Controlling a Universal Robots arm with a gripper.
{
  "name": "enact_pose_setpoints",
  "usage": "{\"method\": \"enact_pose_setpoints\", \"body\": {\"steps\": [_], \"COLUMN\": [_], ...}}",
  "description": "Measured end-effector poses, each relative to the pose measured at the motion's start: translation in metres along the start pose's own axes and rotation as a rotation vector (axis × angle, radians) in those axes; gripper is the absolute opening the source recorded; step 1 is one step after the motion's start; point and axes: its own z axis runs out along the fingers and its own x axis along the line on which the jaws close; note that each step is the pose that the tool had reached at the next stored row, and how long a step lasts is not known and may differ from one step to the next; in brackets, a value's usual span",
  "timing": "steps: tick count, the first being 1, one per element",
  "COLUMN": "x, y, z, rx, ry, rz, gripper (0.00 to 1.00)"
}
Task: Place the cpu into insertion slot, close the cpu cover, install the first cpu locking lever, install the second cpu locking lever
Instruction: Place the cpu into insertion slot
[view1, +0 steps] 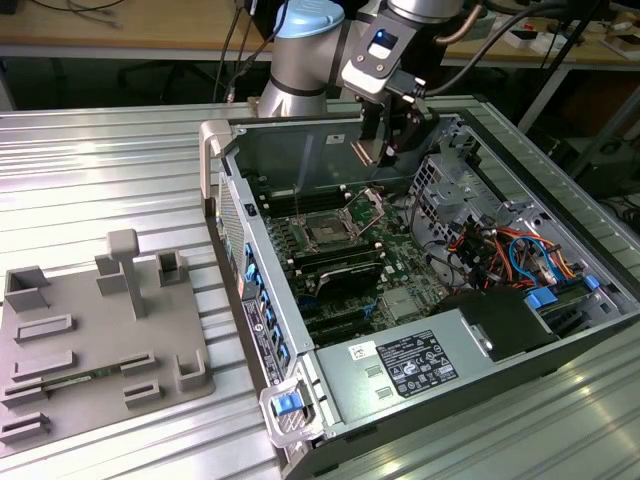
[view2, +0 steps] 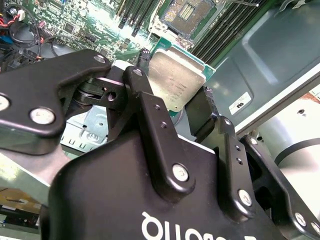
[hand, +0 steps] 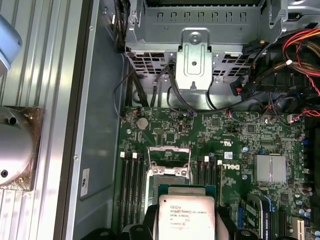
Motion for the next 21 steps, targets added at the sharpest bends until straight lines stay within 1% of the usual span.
{"method": "enact_pose_setpoints", "body": {"steps": [3,21], "x": [0.0,-0.0001], "y": [-0.0002,-0.0005], "z": [0.0021,0.0054], "rx": [0.0,0.0], "ry": [-0.0001,0.0], "rz": [0.0,0.0], "gripper": [0.54,0.54]}}
